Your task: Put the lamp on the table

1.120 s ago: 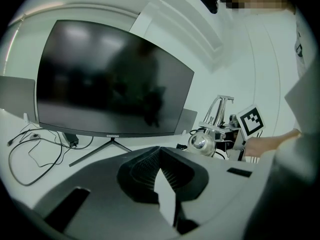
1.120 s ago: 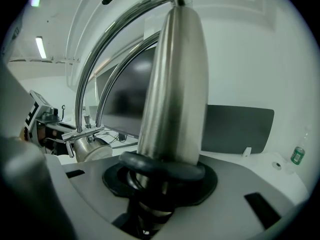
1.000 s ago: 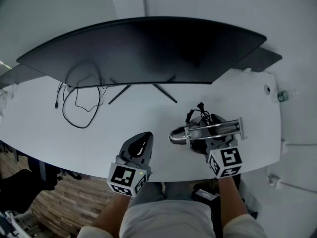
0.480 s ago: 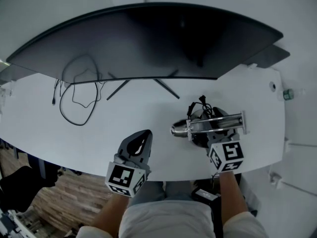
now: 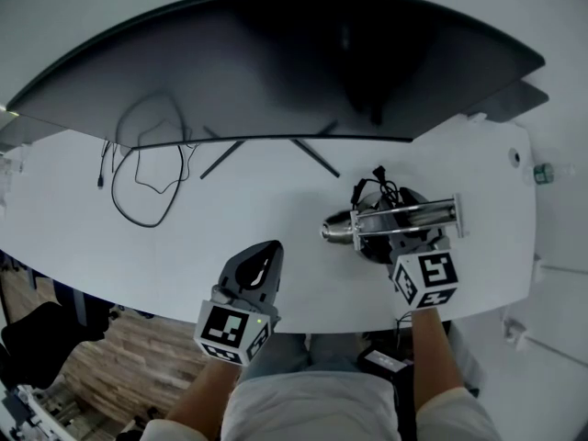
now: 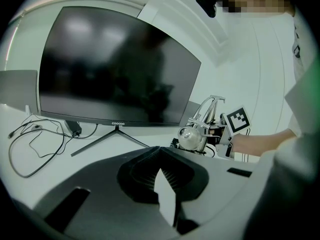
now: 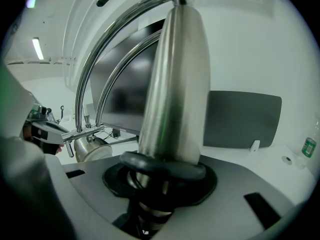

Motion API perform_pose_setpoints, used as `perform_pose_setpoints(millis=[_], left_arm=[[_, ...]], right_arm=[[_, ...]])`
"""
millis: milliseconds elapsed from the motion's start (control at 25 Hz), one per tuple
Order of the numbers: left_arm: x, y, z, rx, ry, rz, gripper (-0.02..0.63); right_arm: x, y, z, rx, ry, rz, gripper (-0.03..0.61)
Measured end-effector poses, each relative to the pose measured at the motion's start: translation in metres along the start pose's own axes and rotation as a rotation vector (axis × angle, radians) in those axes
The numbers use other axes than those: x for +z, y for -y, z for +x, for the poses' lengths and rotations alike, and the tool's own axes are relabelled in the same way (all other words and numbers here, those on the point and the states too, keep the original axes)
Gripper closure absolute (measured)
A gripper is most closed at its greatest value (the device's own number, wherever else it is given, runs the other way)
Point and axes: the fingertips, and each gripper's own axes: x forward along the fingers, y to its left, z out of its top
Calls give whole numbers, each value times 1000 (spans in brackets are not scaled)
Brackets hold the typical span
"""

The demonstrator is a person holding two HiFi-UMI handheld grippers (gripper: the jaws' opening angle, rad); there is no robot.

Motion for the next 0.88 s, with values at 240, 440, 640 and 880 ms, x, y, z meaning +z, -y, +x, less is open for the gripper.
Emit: perform_pose_setpoints(millis=[240, 440, 640, 880], left_arm=[[-5, -4, -1, 11, -9, -16, 612], [-6, -8, 0, 21, -12, -17, 612], [-13, -6, 2, 15, -25, -25, 612], [-22, -5, 2, 16, -47, -42, 612]], right_arm=[[-7, 4, 6, 2, -5, -6, 414], [-15, 6, 13, 0, -14, -16, 415], [-21, 8, 17, 2, -7, -23, 414], [-27, 7, 24, 5, -16, -36, 414]])
